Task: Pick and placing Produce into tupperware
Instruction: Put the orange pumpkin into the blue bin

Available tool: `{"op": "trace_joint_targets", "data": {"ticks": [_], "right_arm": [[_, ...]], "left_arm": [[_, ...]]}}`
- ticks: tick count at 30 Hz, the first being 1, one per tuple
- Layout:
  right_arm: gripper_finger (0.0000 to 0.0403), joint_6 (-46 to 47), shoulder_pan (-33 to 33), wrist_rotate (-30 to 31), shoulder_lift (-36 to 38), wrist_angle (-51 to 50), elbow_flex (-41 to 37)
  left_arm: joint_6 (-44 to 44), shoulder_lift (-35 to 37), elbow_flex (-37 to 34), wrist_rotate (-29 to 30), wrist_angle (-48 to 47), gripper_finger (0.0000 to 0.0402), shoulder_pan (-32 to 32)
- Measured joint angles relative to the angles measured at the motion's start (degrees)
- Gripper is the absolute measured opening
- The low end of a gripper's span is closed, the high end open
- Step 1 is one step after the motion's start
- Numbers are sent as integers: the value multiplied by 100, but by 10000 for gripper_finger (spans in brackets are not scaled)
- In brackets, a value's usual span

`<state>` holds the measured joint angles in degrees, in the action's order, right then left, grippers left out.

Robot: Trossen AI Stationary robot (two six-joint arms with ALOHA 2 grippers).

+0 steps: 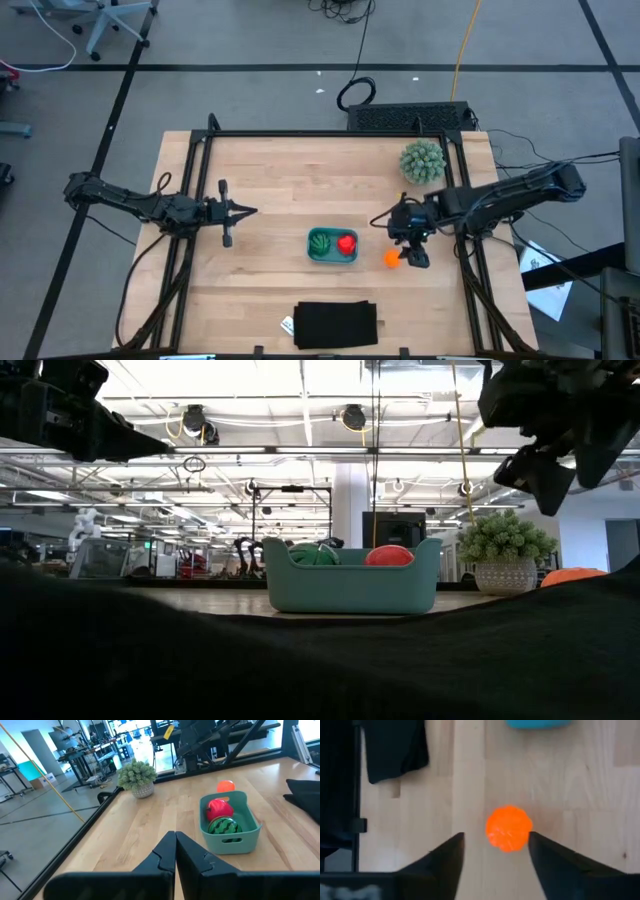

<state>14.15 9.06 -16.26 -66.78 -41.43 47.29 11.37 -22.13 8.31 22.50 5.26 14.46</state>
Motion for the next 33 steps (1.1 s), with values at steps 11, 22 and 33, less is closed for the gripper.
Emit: {"op": "trace_joint_targets", "data": {"ticks": [11,22,33], "right_arm": [[336,108,309,554,-2,167,2],[346,316,495,766,-239,428,0],[346,480,756,1030,-879,479,-4]], "left_arm": [[-8,0,0,-8,-61,15,-1],[-32,0,0,-13,-77,15,0],[-32,0,0,-13,-138,15,-2]]}}
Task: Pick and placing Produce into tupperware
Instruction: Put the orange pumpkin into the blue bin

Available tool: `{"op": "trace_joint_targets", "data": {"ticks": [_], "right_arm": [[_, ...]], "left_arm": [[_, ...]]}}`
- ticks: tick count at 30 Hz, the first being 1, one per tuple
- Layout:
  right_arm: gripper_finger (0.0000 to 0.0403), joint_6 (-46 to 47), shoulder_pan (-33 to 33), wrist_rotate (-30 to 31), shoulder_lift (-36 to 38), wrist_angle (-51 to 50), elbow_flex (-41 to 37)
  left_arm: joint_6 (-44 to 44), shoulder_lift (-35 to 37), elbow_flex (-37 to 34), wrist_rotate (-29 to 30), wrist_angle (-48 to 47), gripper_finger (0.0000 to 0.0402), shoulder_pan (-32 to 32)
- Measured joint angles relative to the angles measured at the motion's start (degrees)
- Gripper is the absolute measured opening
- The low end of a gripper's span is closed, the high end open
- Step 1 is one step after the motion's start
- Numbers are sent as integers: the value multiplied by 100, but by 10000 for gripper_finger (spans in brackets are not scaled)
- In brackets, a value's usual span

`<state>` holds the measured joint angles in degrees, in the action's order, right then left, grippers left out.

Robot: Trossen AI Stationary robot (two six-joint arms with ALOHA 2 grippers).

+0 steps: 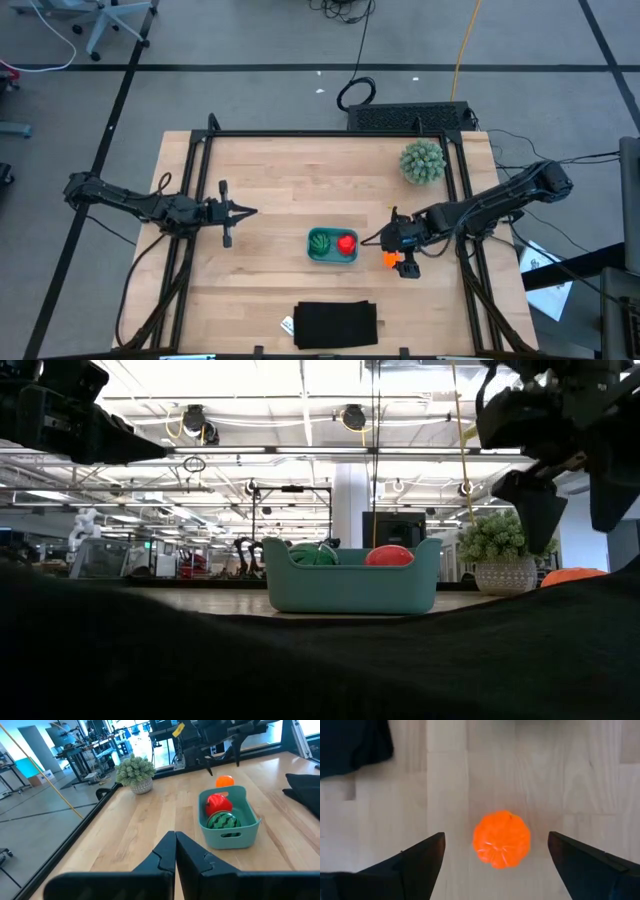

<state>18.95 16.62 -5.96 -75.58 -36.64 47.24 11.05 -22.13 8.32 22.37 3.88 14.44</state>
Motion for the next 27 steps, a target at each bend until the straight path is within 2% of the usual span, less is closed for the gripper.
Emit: {"op": "trace_joint_targets", "data": {"ticks": [13,27], "right_arm": [[346,54,0,-4,-394,1,0],[346,213,11,-7,-408,276,-193]], "left_arm": [[-77,0,0,2,-37,15,-1],[-83,2,0,2,-79,15,-1]]}}
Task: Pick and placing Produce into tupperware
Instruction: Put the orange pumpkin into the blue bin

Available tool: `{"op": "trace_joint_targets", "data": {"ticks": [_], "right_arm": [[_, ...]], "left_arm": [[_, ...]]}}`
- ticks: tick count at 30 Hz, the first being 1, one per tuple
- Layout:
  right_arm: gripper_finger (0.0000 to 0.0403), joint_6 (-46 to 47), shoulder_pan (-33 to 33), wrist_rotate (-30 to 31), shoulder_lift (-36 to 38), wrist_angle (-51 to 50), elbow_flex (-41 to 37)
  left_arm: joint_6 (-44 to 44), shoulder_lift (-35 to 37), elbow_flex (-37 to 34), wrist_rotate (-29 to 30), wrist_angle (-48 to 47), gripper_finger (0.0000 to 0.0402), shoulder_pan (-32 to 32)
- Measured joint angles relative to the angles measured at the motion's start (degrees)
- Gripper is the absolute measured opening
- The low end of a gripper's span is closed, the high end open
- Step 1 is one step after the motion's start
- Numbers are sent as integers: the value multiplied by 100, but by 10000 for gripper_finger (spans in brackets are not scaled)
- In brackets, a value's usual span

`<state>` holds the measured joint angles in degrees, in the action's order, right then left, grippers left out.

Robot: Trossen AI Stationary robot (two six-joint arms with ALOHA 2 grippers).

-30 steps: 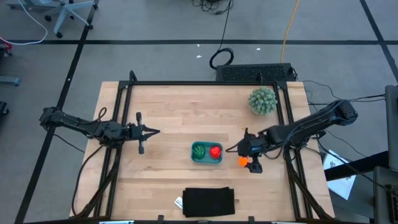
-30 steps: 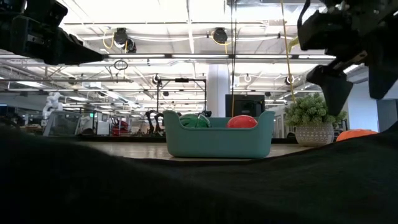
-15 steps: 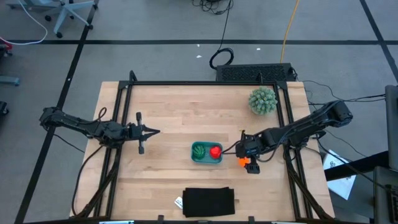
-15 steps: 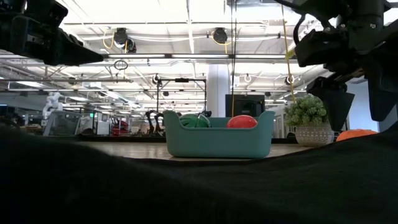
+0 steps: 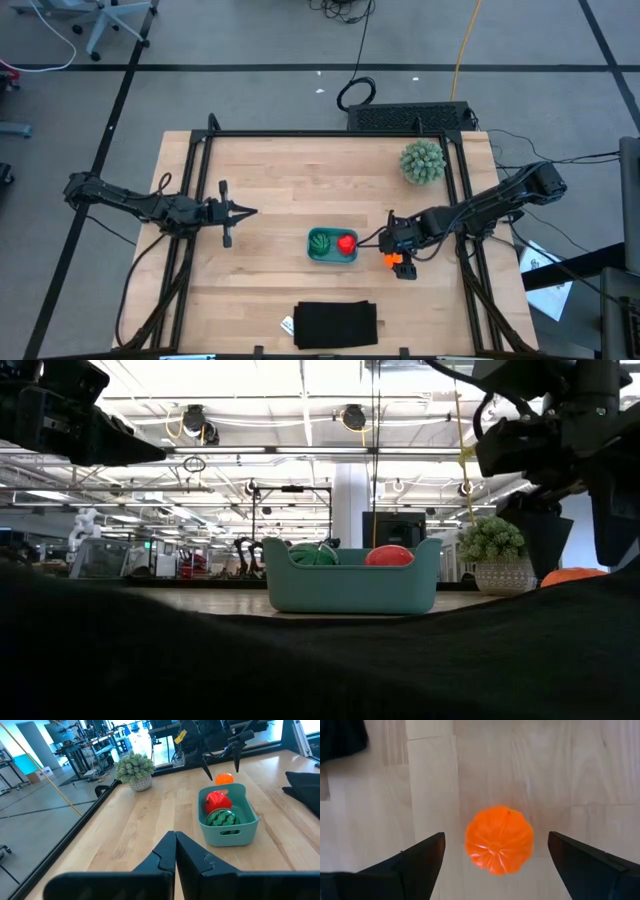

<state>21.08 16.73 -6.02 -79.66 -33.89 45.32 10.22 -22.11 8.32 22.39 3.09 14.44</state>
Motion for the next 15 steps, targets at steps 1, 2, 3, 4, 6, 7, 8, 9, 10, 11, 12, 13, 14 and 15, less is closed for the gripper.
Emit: {"op": "trace_joint_targets", "data": {"ticks": [1,2,3,4,6,7,8,9,10,11,12,13,14,15], "right_arm": [[346,60,2,0,0,12,-14],[346,107,8,0,0,23,-29],[346,161,24,1,0,40,-52],[346,190,31,0,0,95,-88],[346,283,58,0,0,244,-170],[346,335,72,0,0,319,-216],[346,381,90,2,0,387,-266],[346,417,105,2,0,446,-312],[346,472,109,2,0,524,-366],[346,536,114,2,0,622,-419],[346,582,114,2,0,704,-465],[346,615,114,2,0,769,-513],[346,654,114,2,0,846,-566],[346,674,114,6,0,948,-624]], "left_arm": [[0,-2,0,0,2,15,0],[0,0,-1,0,2,15,1],[0,0,0,0,2,15,0],[0,-2,0,0,1,15,0],[0,0,0,1,2,15,0],[0,0,0,0,2,15,1],[0,-2,-2,0,2,15,1],[0,0,0,2,2,15,0],[0,0,0,2,2,15,0],[0,-1,0,1,2,15,0],[0,0,0,1,2,15,1],[0,0,0,0,3,15,0],[0,-1,0,0,3,15,0],[0,-2,0,2,4,15,2]]}}
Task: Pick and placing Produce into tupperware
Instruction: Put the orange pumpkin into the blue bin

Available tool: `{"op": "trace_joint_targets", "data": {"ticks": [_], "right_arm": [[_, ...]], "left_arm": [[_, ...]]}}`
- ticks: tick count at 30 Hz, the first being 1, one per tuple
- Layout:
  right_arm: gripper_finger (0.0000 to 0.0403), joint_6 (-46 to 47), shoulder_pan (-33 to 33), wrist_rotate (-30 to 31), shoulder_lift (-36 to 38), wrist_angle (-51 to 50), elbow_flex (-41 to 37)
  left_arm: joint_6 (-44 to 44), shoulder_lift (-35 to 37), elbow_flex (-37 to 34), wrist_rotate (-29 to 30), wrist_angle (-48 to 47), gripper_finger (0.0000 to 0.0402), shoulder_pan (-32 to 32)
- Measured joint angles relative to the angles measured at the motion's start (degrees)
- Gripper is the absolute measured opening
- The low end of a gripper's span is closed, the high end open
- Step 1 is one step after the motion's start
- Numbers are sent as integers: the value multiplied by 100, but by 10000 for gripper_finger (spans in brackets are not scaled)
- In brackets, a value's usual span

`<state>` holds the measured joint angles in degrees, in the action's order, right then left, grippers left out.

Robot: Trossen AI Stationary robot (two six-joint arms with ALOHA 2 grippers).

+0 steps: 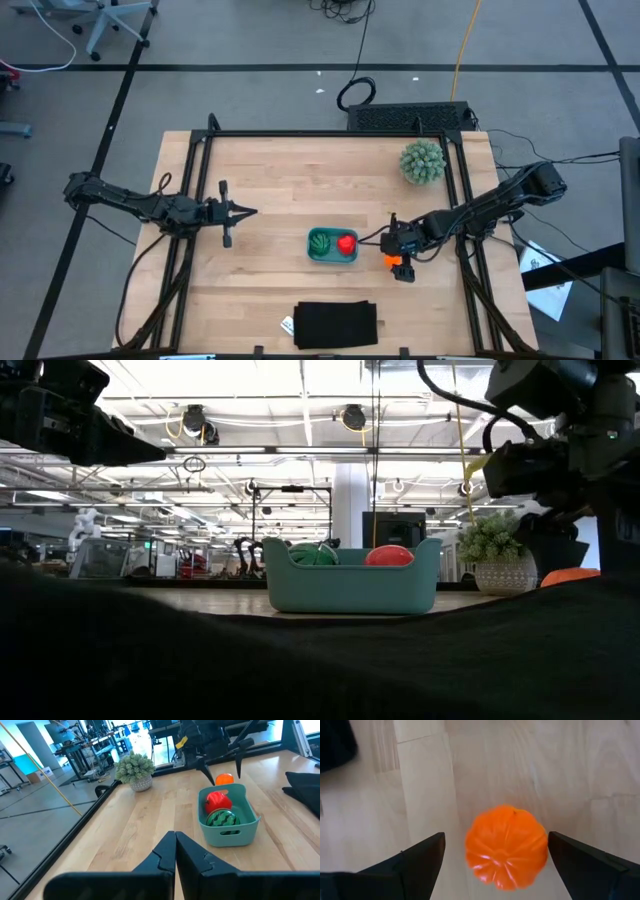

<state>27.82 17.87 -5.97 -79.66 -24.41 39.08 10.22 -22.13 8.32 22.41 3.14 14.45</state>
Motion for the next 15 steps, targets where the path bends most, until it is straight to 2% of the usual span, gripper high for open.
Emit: {"op": "trace_joint_targets", "data": {"ticks": [5,15], "right_arm": [[346,43,0,18,2,446,-260],[345,-3,29,175,7,494,-323]], "left_arm": [[1,1,0,0,0,15,-1],[2,1,0,0,0,15,-2]]}}
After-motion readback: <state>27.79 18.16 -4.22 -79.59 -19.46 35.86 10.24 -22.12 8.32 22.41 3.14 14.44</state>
